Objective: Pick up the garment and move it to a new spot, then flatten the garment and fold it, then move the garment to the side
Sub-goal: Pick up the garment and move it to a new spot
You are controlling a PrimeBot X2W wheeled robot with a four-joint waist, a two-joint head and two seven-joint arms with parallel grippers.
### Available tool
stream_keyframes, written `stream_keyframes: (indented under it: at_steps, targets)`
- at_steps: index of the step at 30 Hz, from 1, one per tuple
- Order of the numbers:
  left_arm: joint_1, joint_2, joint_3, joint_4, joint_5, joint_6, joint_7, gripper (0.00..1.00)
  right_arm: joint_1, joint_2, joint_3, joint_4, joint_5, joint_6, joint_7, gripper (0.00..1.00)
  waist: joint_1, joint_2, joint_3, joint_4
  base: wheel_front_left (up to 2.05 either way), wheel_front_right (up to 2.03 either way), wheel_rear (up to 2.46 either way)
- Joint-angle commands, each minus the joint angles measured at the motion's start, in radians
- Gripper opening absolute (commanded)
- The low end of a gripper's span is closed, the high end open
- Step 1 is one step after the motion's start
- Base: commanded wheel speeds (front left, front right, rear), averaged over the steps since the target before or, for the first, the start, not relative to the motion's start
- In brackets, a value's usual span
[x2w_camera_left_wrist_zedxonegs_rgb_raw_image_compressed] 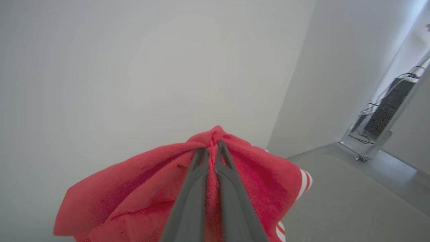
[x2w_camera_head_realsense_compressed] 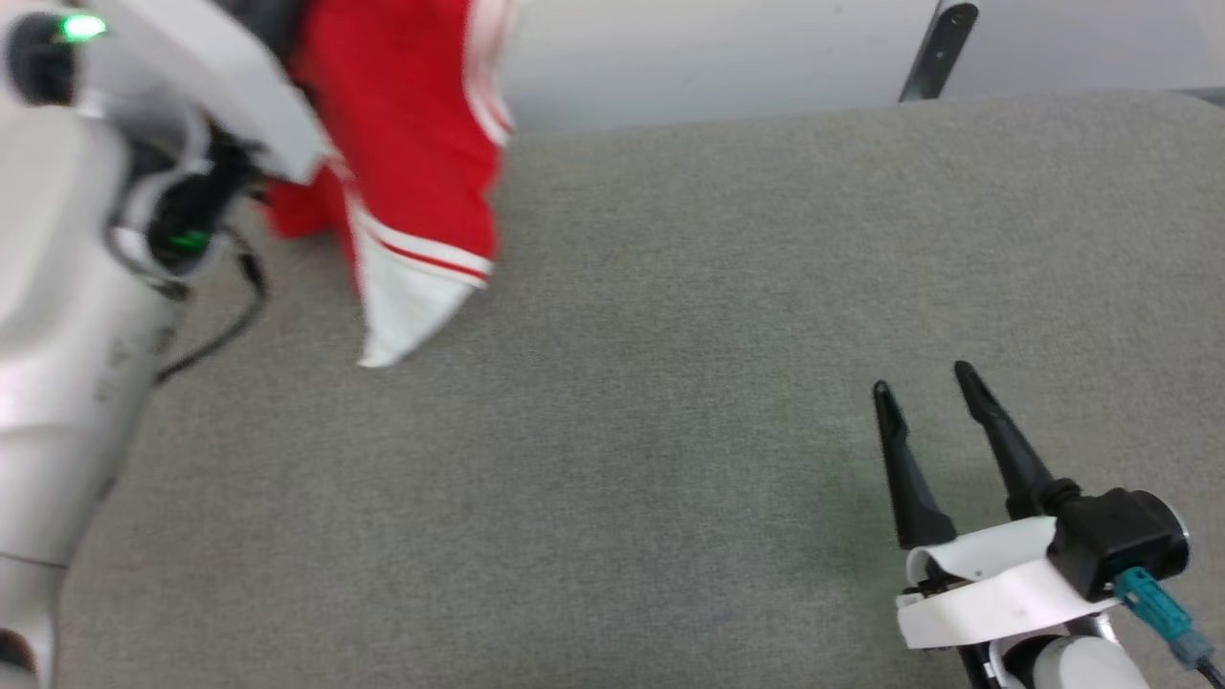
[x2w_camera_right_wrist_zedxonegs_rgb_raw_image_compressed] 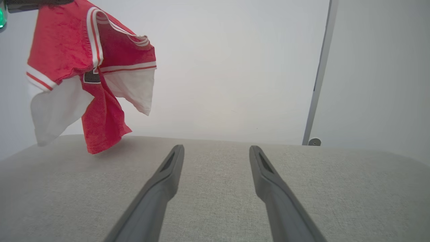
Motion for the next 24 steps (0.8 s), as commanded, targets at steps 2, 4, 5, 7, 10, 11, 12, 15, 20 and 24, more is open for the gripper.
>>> stream_keyframes:
  at_steps: [2, 4, 5, 7, 10, 11, 12, 15, 20, 24]
  targets:
    - [-0.008, -0.007, -0.033, -0.040, -0.005, 0.002, 0.023, 0.00, 0.015, 0.000, -0.014, -0.004, 0.009, -0.001, -0.009, 1.00, 0.0000, 0.0000, 0.023, -0.025, 0.00, 0.00, 0.00]
    - [-0.016, -0.025, -0.061, -0.091, -0.022, 0.002, 0.045, 0.00, 0.010, 0.000, -0.033, -0.005, 0.017, -0.001, -0.015, 1.00, 0.0000, 0.0000, 0.040, -0.041, 0.00, 0.00, 0.00]
    - [-0.017, -0.036, -0.077, -0.113, -0.028, 0.002, 0.057, 0.00, 0.007, 0.000, -0.042, -0.006, 0.019, -0.001, -0.017, 1.00, 0.0000, 0.0000, 0.048, -0.049, 0.00, 0.00, 0.00]
    - [-0.018, -0.051, -0.111, -0.147, -0.037, 0.002, 0.084, 0.00, -0.003, 0.000, -0.056, -0.005, 0.026, -0.001, -0.023, 1.00, 0.0000, 0.0000, 0.064, -0.069, 0.00, 0.00, 0.00]
    - [-0.015, -0.065, -0.167, -0.174, -0.038, 0.002, 0.123, 0.00, -0.014, 0.000, -0.070, 0.001, 0.037, -0.001, -0.028, 1.00, 0.0000, 0.0000, 0.087, -0.100, 0.00, 0.00, 0.00]
    - [-0.009, -0.071, -0.184, -0.177, -0.040, 0.002, 0.132, 0.00, -0.018, 0.000, -0.073, 0.002, 0.042, -0.001, -0.030, 1.00, 0.0000, 0.0000, 0.094, -0.111, 0.00, 0.00, 0.00]
    - [-0.001, -0.076, -0.206, -0.177, -0.042, 0.002, 0.144, 0.00, -0.021, 0.000, -0.077, 0.005, 0.046, -0.001, -0.032, 1.00, 0.0000, 0.0000, 0.100, -0.122, 0.00, 0.00, 0.00]
    - [0.019, -0.083, -0.258, -0.152, -0.041, 0.002, 0.161, 0.00, -0.028, 0.000, -0.086, 0.010, 0.060, -0.001, -0.034, 1.00, 0.0000, 0.0000, 0.123, -0.152, 0.00, 0.00, 0.00]
    - [0.035, -0.082, -0.358, -0.051, -0.009, 0.002, 0.176, 0.00, -0.042, 0.000, -0.097, -0.009, 0.088, -0.001, -0.034, 1.00, 0.0000, 0.0000, 0.157, -0.197, 0.00, 0.00, 0.00]
    - [0.024, -0.063, -0.457, 0.029, 0.005, 0.002, 0.221, 0.00, -0.048, 0.000, -0.089, -0.019, 0.101, -0.001, -0.035, 1.00, 0.0000, 0.0000, 0.175, -0.223, 0.00, 0.00, 0.00]
